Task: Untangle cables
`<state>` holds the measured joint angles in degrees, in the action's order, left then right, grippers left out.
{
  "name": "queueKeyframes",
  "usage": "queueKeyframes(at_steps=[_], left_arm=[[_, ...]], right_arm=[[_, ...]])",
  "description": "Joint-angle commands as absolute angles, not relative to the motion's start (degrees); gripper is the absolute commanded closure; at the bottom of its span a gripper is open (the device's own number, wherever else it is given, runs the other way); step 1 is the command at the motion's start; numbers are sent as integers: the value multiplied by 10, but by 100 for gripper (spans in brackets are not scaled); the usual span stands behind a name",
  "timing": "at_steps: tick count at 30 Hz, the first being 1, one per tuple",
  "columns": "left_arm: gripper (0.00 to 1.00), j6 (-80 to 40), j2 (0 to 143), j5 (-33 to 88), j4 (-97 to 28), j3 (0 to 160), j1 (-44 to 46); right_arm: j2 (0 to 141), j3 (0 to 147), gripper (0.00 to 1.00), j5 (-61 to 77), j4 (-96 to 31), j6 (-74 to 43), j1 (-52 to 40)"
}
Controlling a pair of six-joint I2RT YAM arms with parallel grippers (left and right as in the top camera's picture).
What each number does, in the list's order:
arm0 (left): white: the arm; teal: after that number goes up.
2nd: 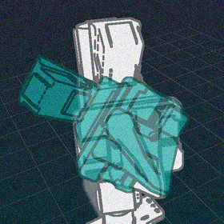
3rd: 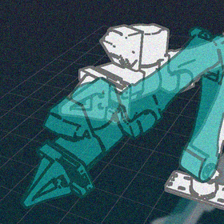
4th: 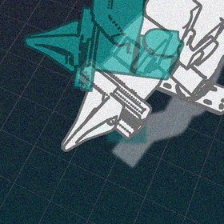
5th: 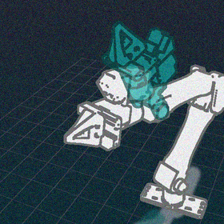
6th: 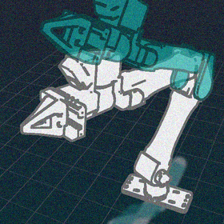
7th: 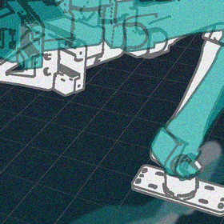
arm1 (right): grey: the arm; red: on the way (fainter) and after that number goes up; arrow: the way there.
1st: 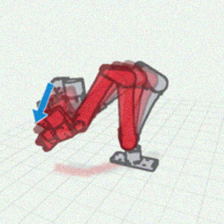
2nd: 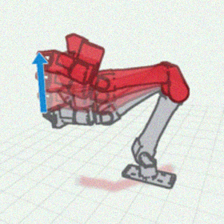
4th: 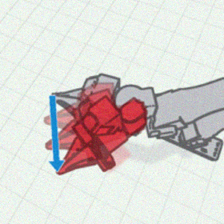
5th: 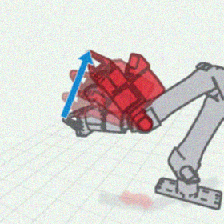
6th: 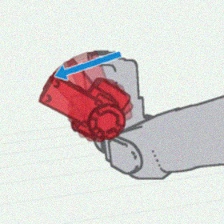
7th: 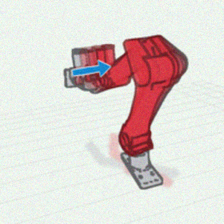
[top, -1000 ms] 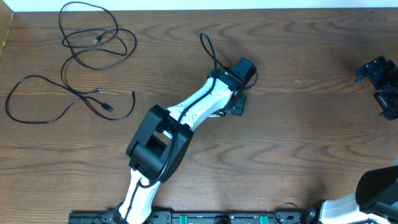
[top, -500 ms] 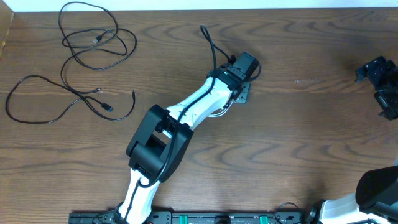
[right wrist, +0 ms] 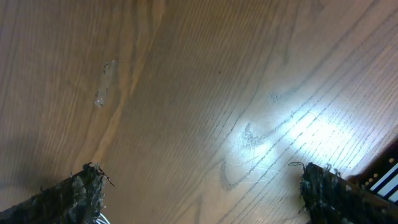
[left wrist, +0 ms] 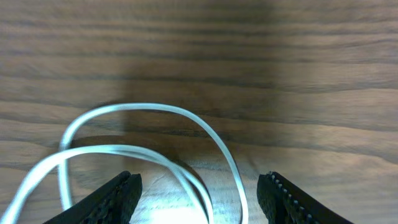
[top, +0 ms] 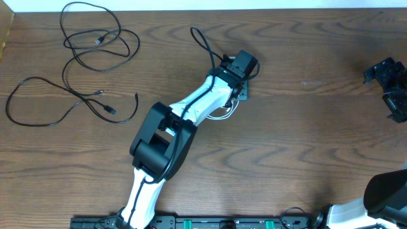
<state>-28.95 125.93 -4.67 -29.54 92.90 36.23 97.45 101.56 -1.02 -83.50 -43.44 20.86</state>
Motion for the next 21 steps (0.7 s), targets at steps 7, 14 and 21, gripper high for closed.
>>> queueKeyframes(at_steps=[7, 14, 21], left_arm=[[35, -321, 1293, -54, -282, 929, 363], [64, -319, 1293, -55, -284, 929, 363], [81, -305, 1306, -54, -318, 929, 363]], right_arm=[[974, 1015, 1, -13, -836, -441, 208], [974, 1015, 1, -13, -836, -441, 208], [974, 1015, 1, -13, -836, -441, 208]])
